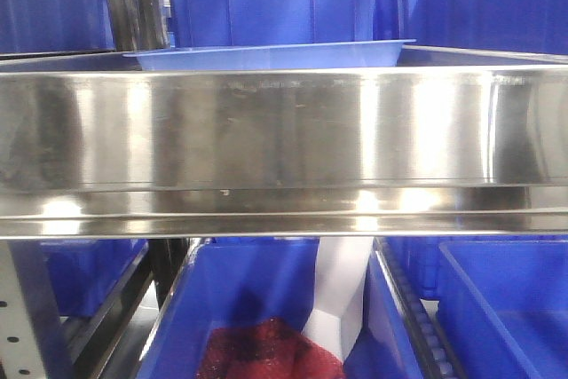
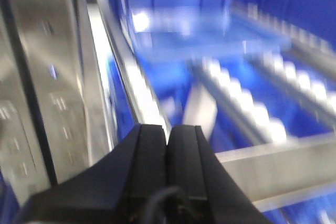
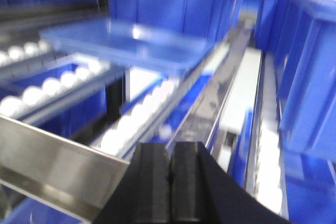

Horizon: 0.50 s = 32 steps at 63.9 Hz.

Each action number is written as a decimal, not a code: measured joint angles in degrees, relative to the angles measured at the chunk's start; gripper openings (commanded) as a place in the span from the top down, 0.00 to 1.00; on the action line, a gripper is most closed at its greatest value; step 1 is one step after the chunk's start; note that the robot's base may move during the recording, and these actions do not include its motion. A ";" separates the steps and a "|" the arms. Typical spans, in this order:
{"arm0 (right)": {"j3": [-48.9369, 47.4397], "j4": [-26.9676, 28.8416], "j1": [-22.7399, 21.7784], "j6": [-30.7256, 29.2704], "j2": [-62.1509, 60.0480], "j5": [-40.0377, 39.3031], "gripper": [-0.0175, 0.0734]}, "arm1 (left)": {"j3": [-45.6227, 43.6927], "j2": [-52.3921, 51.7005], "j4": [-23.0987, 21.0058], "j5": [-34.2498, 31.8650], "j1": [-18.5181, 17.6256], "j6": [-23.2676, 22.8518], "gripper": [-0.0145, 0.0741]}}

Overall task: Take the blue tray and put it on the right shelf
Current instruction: 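Open both grippers to release the tray on the shelf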

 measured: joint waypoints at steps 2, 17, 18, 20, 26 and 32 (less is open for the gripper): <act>0.87 0.00 0.00 0.00 -1.00 -0.56 0.74 | 0.66 -0.80 0.00 -1.29 0.00 0.00 0.89; 2.34 -0.10 0.00 -0.05 -1.93 -1.38 0.74 | 1.28 -1.81 -0.69 -3.95 0.00 0.00 0.89; 2.34 -0.10 0.00 -0.05 -1.93 -1.41 0.74 | 1.31 -1.81 -0.69 -3.95 0.00 0.00 0.89; 2.34 -0.10 0.00 -0.05 -1.93 -1.40 0.74 | 1.31 -1.81 -0.69 -3.95 0.00 0.00 0.89; 2.34 -0.10 0.00 -0.05 -1.93 -1.68 0.74 | 1.31 -1.81 -0.69 -3.95 0.00 0.00 0.89; 2.34 -0.10 0.00 -0.05 -1.93 -1.68 0.74 | 1.41 -1.81 -0.76 -4.00 0.00 0.00 0.89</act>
